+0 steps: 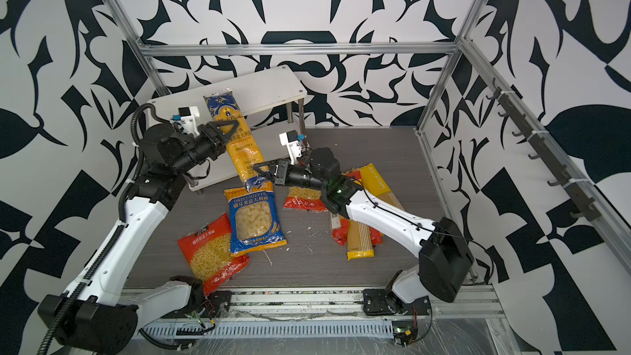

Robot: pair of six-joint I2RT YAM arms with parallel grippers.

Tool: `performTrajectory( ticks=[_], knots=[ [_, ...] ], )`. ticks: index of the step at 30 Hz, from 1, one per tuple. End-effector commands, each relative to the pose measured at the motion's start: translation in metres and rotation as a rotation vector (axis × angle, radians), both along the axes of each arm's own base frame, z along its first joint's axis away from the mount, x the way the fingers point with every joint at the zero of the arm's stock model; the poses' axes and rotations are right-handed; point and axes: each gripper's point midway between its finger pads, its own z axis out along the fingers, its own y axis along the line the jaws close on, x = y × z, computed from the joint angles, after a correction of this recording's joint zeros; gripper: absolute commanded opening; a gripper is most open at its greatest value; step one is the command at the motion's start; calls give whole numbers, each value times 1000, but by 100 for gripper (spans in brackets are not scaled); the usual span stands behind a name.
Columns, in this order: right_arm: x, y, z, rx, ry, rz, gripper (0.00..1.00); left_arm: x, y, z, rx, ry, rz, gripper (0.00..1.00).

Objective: Arrange pasta packages on shelves
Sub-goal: Pick up the pasta bag, then place the pasta bag on the shelf.

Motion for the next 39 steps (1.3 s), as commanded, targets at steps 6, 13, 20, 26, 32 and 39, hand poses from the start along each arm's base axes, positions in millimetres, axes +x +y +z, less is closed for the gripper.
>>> performTrajectory(
  ticks=[6,13,20,26,32,39],
  knots=[
    [34,26,94,219,-96,-21,7,-9,56,40,-46,-22,141,79],
    [61,55,110,319,6,-10,3,-40,98,14,-16,142,301,98],
    [68,93,119,314,44,-23,8,-64,111,5,-3,170,352,99],
    [76,126,123,308,52,-14,18,-59,113,6,3,157,352,97],
    [74,141,124,305,54,43,43,-36,111,-4,-46,165,322,92],
    [69,129,110,263,50,32,50,-37,110,-20,-47,216,317,92]
  ],
)
